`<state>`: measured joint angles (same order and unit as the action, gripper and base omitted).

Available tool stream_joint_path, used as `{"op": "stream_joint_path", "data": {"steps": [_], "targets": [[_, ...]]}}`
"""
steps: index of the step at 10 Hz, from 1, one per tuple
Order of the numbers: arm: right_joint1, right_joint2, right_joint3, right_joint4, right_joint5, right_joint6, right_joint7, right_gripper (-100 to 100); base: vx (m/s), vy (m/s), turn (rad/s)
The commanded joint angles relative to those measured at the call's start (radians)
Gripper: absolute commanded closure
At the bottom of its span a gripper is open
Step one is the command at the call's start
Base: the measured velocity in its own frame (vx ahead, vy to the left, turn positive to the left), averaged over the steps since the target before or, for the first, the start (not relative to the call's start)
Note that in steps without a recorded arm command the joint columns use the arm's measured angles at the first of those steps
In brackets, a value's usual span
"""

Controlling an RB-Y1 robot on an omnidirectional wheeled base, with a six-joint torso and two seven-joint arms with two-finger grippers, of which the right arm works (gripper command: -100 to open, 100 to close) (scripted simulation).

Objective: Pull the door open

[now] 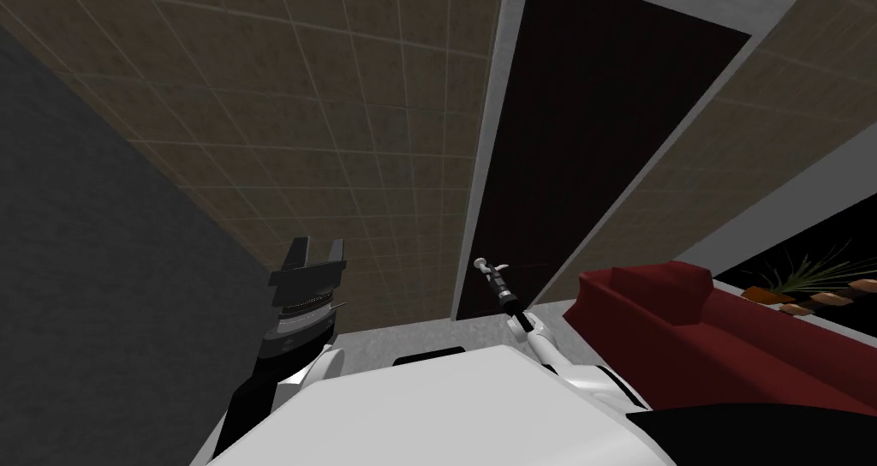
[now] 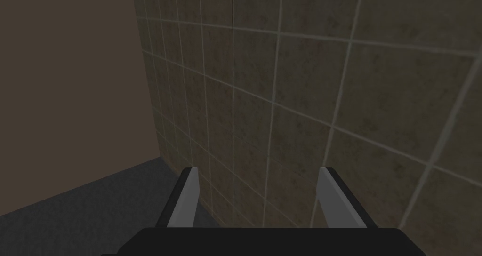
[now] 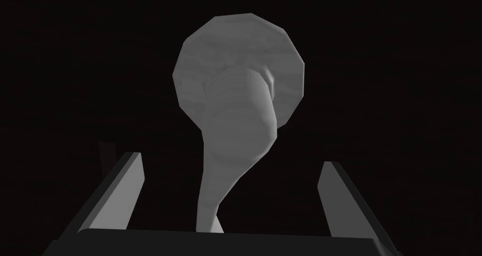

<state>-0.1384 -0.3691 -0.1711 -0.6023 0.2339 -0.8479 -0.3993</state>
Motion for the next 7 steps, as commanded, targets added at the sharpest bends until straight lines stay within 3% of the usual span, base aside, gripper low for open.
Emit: {"op": "stream_joint_path", "data": {"steps": [1,4,5,7], "targets": [[0.022,-0.024,-0.013,-0.002,-0.010,-0.007,-0.015,-100,0.133,-0.019,0.176],[0.017,-0.024,-0.013,0.006,-0.010,-0.014,-0.012,-100,0.085,0.008,0.017],[0.017,-0.024,-0.013,0.006,-0.010,-0.014,-0.012,100,0.000,0.000,0.000],[0.017,-0.024,-0.013,0.006,-0.010,-0.014,-0.012,100,-0.006,-0.004,0.003]]}}
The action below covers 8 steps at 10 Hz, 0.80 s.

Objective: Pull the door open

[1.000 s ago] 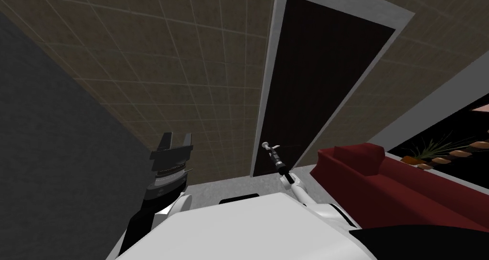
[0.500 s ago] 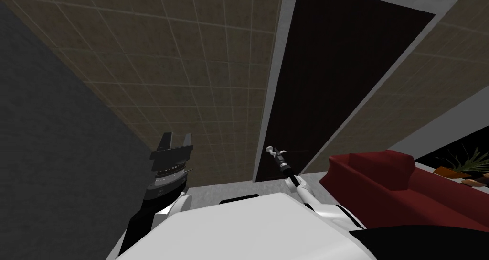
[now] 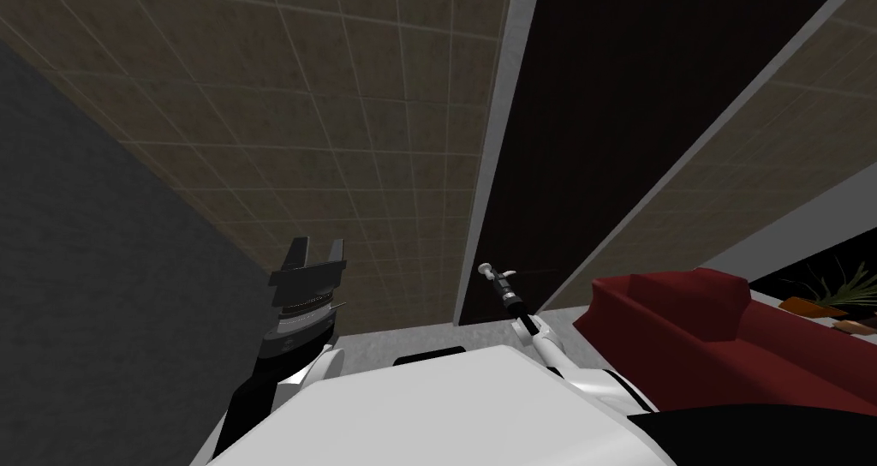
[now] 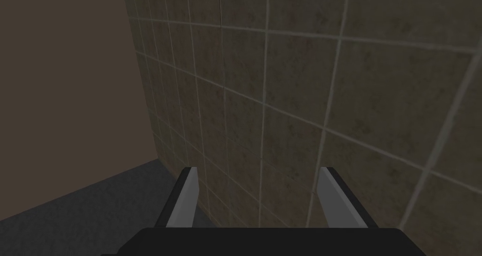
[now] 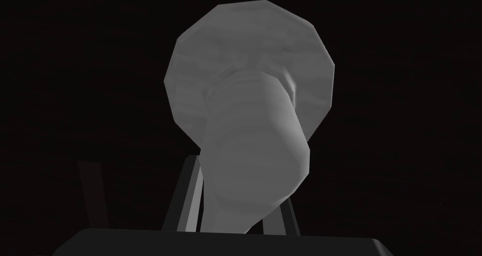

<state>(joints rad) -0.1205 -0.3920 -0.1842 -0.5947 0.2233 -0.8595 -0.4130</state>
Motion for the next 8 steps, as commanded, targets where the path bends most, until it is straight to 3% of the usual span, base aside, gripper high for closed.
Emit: {"op": "stream_joint_path", "data": {"steps": [1,3,8], "targets": [[-0.001,-0.001,0.000,-0.001,0.000,-0.002,0.001,100,0.000,0.000,0.000],[-0.001,-0.001,0.000,-0.001,0.000,-0.002,0.001,100,0.000,0.000,0.000],[0.047,-0.042,0.024,-0.005,0.037,-0.079,-0.064,100,-0.165,-0.055,0.092]]}}
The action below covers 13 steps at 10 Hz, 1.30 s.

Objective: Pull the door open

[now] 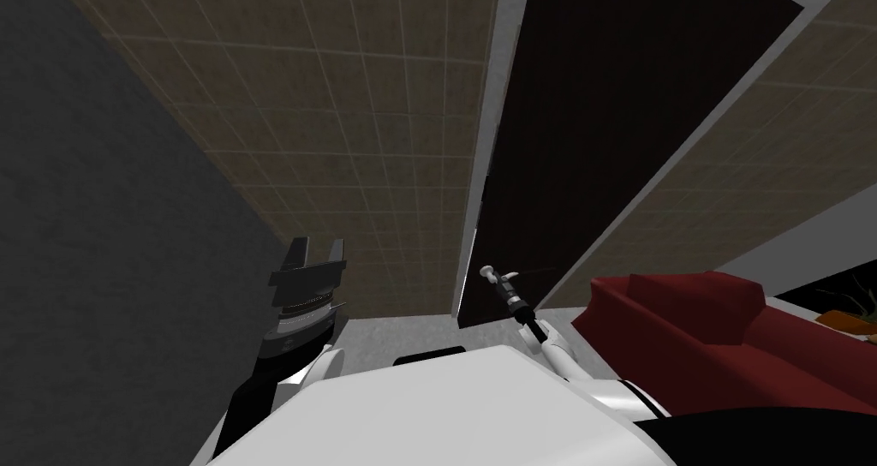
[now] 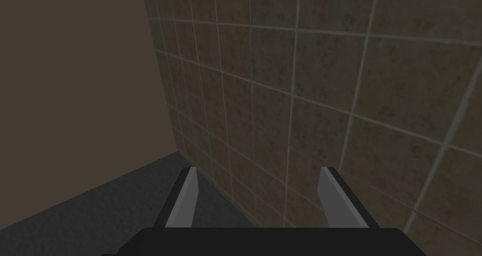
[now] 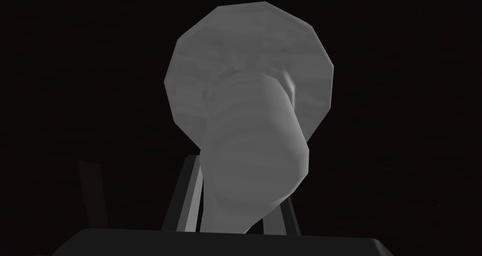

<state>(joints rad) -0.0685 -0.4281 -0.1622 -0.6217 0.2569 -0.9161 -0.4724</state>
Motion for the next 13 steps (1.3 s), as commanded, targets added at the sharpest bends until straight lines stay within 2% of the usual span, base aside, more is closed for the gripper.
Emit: {"op": "stream_joint_path", "data": {"steps": [1,5,6,7,8,13], "targets": [[0.001,-0.011,0.005,0.022,0.008,-0.032,-0.013,100,-0.140,-0.039,0.040],[0.038,-0.045,0.024,0.017,0.037,-0.095,-0.065,100,-0.161,-0.079,0.088],[0.025,-0.039,0.023,0.032,0.034,-0.089,-0.056,100,-0.076,-0.019,0.009],[0.039,-0.050,0.022,0.044,0.042,-0.122,-0.068,100,-0.150,-0.077,0.201],[0.042,-0.052,0.021,0.046,0.043,-0.130,-0.070,100,-0.213,-0.109,0.179],[0.076,-0.082,0.013,0.070,0.063,-0.213,-0.096,100,-0.177,-0.076,0.143]]}}
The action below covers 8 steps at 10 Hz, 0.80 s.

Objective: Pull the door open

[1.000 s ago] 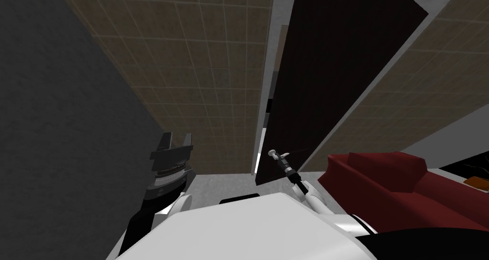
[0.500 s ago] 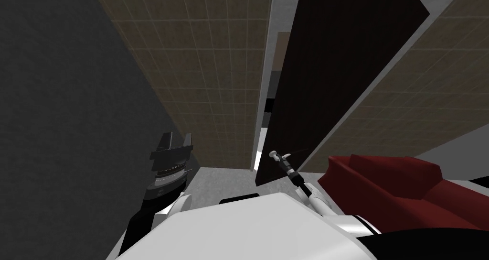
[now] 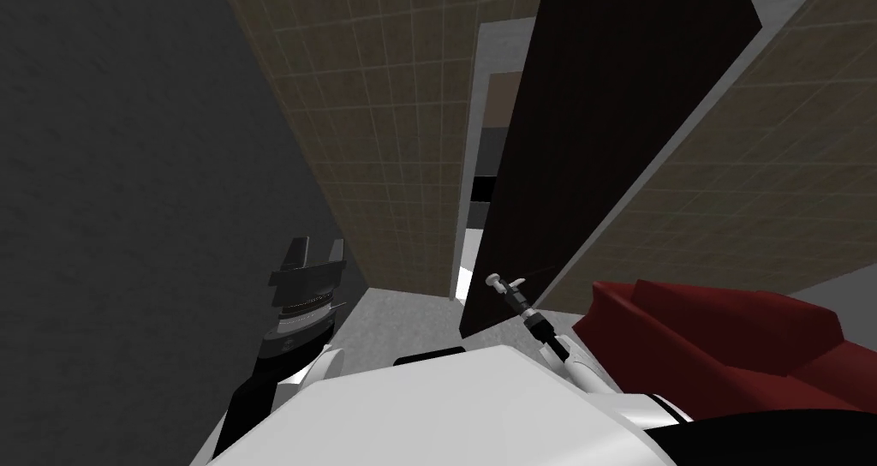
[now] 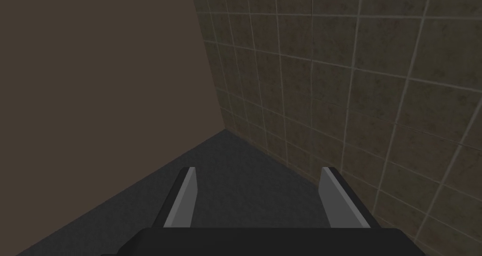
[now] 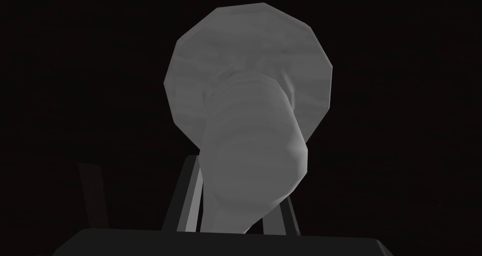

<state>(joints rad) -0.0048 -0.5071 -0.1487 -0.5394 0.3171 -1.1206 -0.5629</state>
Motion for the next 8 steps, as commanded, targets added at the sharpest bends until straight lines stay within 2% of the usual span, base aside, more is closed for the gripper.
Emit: {"op": "stream_joint_path", "data": {"steps": [1,2,3,8], "targets": [[0.019,-0.010,-0.002,-0.007,0.007,-0.025,-0.011,100,-0.213,-0.094,0.169],[0.027,-0.017,-0.004,-0.002,0.011,-0.045,-0.017,100,-0.221,-0.120,0.165],[0.015,-0.012,-0.003,0.007,0.008,-0.034,-0.012,100,-0.094,-0.055,0.035],[0.035,-0.026,-0.013,0.032,0.021,-0.090,-0.021,100,-0.196,-0.100,0.189]]}}
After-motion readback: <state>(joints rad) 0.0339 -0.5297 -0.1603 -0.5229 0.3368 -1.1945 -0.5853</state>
